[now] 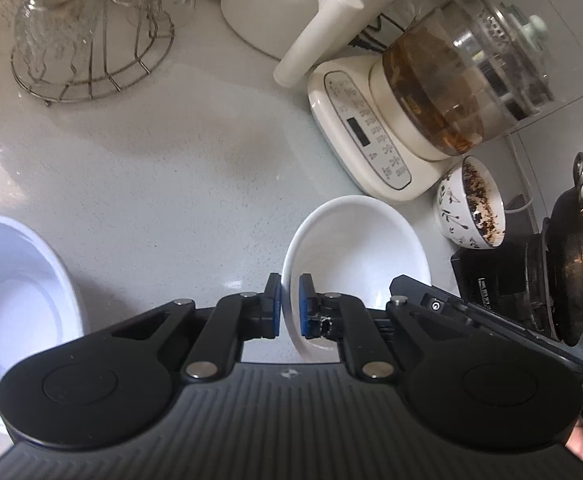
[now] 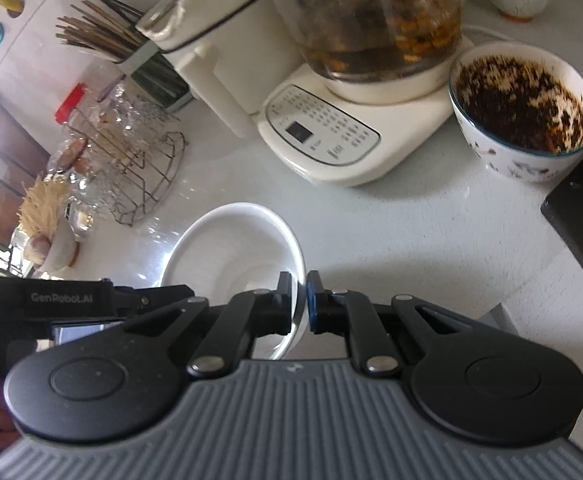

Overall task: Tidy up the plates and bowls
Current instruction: 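Lift the white bowl stack with both grippers and carry it toward the floral plate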

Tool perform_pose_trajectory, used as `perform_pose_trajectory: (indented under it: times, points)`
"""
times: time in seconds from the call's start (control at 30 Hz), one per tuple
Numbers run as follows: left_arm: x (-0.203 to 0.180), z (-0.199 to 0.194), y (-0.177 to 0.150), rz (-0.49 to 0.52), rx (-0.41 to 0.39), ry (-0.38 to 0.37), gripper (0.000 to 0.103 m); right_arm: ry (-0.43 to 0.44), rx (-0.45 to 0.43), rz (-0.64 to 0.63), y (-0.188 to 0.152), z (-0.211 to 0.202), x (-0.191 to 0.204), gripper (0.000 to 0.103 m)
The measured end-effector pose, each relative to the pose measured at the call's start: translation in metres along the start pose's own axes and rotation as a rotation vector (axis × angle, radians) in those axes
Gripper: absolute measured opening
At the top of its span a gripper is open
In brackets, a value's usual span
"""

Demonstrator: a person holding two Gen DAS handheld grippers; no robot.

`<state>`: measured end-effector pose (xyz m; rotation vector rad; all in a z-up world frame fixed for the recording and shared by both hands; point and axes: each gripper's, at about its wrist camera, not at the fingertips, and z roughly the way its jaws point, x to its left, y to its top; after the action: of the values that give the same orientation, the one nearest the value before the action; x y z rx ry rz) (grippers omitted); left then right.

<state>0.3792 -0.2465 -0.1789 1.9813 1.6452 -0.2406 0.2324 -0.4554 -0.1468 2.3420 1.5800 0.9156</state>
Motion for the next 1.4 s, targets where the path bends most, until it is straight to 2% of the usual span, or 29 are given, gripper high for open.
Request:
perform_pose_trajectory:
  times: [0.27, 0.43, 0.77, 1.2, 1.4]
  points:
    - [0.002, -0.041, -0.003, -0.043, -0.042, -0.015, 0.01, 0.029, -0.024, -0.005, 0.005, -0.026, 0.023, 0.01]
    - [-0.001, -0.069, -0.004, -0.044, -0.081, -0.03, 0.01, 0.026, -0.059, -0.044, 0.01, -0.043, 0.041, 0.01]
    - [0.009, -0.121, -0.002, -0.051, -0.139, -0.037, 0.01, 0.076, -0.095, -0.062, 0.014, -0.062, 0.074, 0.01]
    - [0.037, -0.163, -0.011, -0.064, -0.178, -0.029, 0.01, 0.113, -0.115, -0.08, 0.004, -0.064, 0.113, 0.01]
    - [0.057, -0.179, -0.018, -0.106, -0.203, -0.027, 0.01, 0.117, -0.118, -0.133, -0.003, -0.059, 0.137, 0.01]
